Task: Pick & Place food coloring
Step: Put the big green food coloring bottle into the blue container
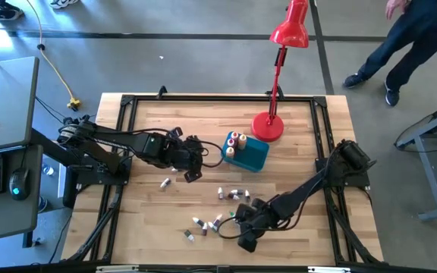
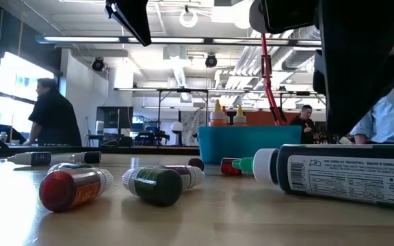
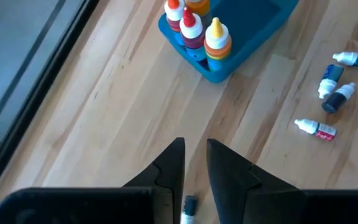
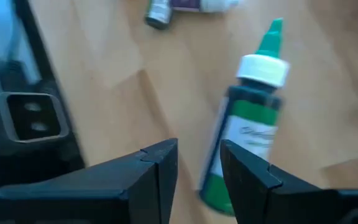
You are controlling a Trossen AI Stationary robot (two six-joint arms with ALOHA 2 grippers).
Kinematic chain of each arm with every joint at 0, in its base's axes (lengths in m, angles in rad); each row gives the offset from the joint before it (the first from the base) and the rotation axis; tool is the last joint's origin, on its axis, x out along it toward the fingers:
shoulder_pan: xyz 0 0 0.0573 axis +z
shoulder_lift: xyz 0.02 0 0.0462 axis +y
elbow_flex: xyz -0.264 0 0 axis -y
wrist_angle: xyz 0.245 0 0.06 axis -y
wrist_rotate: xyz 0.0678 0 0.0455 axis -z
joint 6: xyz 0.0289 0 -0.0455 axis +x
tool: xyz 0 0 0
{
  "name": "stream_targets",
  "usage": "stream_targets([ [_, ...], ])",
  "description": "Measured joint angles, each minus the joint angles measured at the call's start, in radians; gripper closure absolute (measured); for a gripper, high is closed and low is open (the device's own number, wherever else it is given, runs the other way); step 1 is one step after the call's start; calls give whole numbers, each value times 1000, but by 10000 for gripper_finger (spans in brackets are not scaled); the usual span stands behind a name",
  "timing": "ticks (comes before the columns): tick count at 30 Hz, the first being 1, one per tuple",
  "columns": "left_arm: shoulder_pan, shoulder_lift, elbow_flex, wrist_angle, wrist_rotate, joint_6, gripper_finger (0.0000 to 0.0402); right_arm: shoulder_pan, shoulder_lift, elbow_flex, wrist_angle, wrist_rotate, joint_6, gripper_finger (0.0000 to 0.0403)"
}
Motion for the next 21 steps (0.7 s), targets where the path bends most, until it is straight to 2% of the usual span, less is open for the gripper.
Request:
stream_targets([
  [6,0,0,0,1,7,-34,339,6,0,0,-87,57,-140,291],
  [14,0,0,0,0,17,-33,339,-3,0,0,-66,140,-382,277],
  [18,0,0,0,0,18,-33,339,-17,0,0,-49,128,-401,280],
  [21,0,0,0,0,17,-30,339,-27,0,0,-42,119,-356,286],
])
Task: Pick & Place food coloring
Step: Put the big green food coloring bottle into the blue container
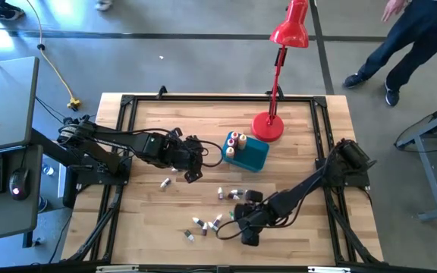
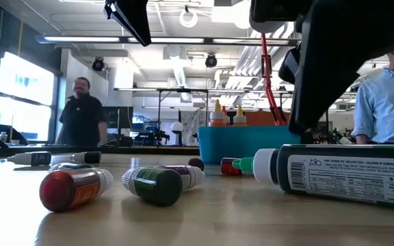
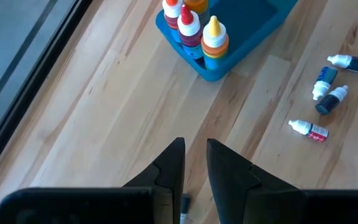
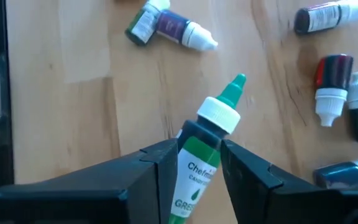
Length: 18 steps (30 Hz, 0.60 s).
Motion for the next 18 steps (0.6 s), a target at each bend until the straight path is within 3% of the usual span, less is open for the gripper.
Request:
stream_targets([
  [6,0,0,0,1,-3,0,339,-28,-1,0,1,-96,132,277],
  [18,0,0,0,1,-5,0,339,-24,-1,0,-7,-97,192,202],
])
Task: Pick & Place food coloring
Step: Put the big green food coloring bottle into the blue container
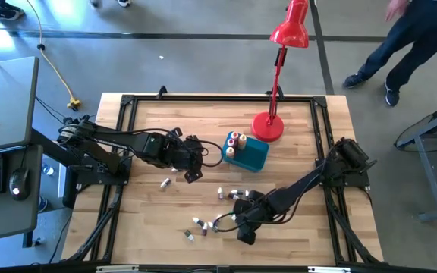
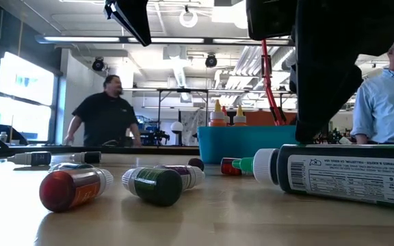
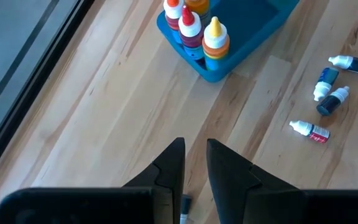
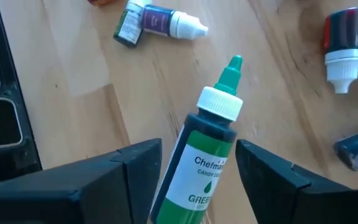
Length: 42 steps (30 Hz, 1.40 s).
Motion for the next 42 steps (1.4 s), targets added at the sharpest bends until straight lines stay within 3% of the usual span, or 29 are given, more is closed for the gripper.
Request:
stream_targets([
  [5,0,0,0,0,-32,5,339,20,9,0,3,15,134,203],
  [10,0,0,0,1,-65,8,339,27,36,0,41,5,150,203],
  [24,0,0,0,1,-71,28,339,31,37,1,49,83,15,204],
  [42,0,0,0,5,-71,27,339,13,117,3,58,13,-57,205],
])
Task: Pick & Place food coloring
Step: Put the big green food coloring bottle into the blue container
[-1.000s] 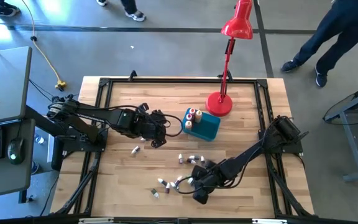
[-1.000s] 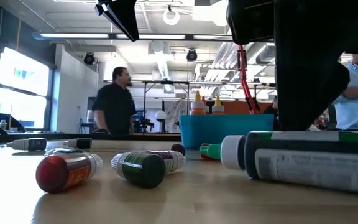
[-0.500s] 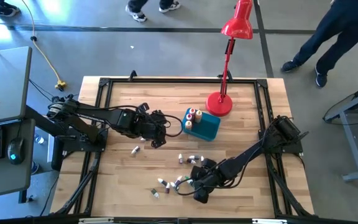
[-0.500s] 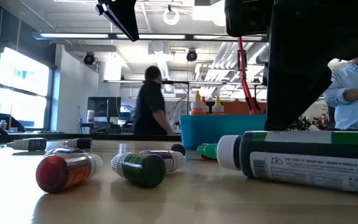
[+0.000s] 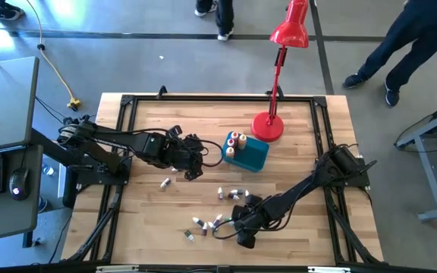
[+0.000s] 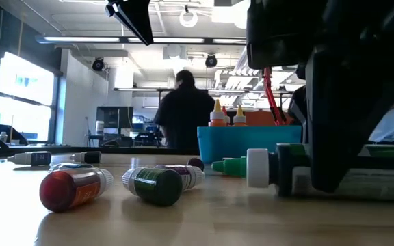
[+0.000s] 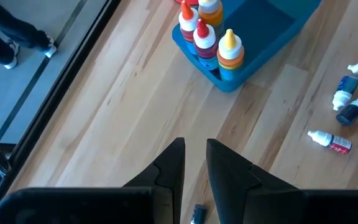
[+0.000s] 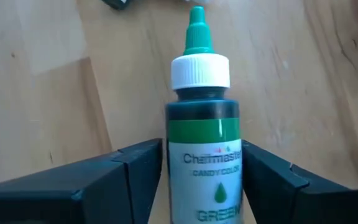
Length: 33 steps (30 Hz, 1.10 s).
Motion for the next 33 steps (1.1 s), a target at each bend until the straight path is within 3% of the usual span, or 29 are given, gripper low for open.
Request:
stream_targets([
  [11,0,0,0,45,0,-3,339,-37,-3,-3,47,4,-220,271],
  [22,0,-1,0,84,-10,25,339,-75,-90,-5,61,63,-330,275],
  [26,0,-1,0,85,-14,24,339,-82,-180,-5,35,136,-369,277],
  [33,0,-1,0,83,-12,-2,339,-78,-389,-3,-106,398,-432,278],
])
